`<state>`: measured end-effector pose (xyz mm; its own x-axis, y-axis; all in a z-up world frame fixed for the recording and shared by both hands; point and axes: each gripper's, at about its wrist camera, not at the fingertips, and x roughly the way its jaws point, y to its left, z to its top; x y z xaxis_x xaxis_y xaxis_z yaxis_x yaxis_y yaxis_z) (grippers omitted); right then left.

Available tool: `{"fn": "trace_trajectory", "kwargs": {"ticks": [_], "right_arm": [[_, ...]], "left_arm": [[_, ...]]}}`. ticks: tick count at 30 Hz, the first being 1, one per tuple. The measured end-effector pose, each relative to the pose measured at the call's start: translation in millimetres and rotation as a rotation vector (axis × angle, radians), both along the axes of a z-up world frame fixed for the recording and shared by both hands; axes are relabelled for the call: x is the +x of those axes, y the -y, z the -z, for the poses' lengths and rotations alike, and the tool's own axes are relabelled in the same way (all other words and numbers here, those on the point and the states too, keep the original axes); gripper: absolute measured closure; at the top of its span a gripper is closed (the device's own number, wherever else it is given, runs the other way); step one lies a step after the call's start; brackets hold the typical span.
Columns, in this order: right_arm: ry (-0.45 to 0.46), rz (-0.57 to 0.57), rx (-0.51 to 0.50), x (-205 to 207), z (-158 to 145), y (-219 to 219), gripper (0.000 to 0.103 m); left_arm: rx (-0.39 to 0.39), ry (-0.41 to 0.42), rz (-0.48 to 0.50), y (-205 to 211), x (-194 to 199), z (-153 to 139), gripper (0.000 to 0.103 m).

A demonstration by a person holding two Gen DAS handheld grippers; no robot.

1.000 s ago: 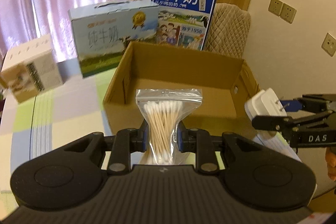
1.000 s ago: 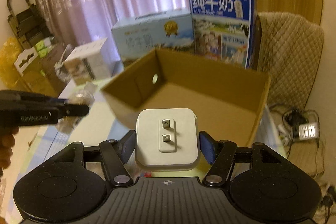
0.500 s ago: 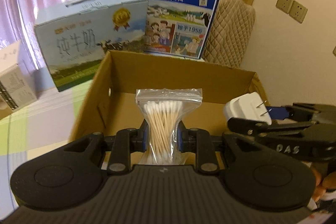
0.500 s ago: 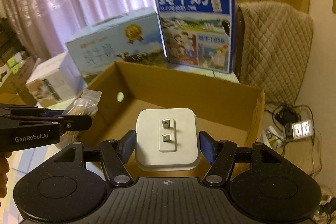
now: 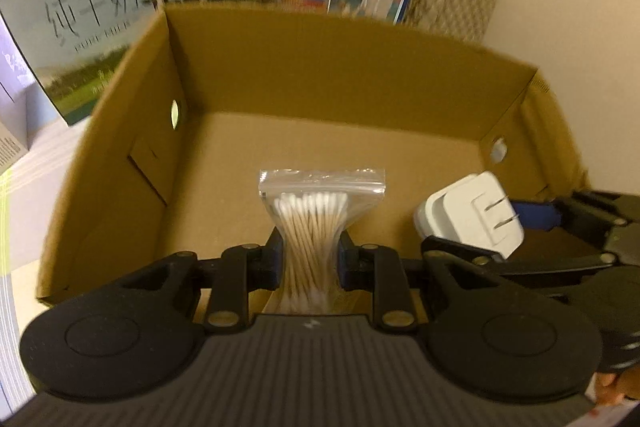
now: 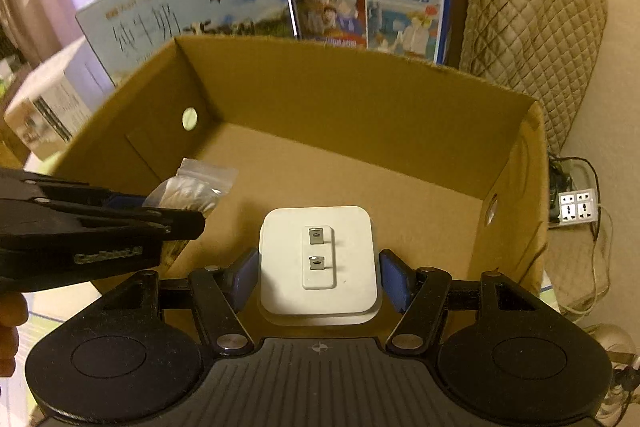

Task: Organize objects
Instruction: 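Lower swab bag and white plug into the box and open both tools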

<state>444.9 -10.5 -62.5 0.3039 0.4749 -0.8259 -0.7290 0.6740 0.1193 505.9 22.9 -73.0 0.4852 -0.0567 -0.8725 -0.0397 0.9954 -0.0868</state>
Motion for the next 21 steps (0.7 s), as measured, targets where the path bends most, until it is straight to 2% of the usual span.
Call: {"fn": "trace_trajectory", "kwargs": {"ticks": [8,11,13,15,21], "right_arm": [[-0.02,-0.007,-0.045,7,14,-7,0.042],[-0.021,-0.008,-0.052,8,14,-7,0.042],[-0.028,-0.001,-0.055,9,14,-6,0.042],[-0.033,0.0,-0.051,10,14,-5,0.042],[-0.049,-0.005,-0.05,10,14,-7,0.042]], "left_arm": [[0.005,-0.065,0.02,-3,12,18,0.082],[-0.007,-0.084,0.017,-6,14,21,0.072],[-0.015,-0.081,0.007,-9,15,20,0.057],[-0.011,-0.073,0.016,-7,15,17,0.051],[0.013,-0.065,0.033,-9,10,10,0.05]]}}
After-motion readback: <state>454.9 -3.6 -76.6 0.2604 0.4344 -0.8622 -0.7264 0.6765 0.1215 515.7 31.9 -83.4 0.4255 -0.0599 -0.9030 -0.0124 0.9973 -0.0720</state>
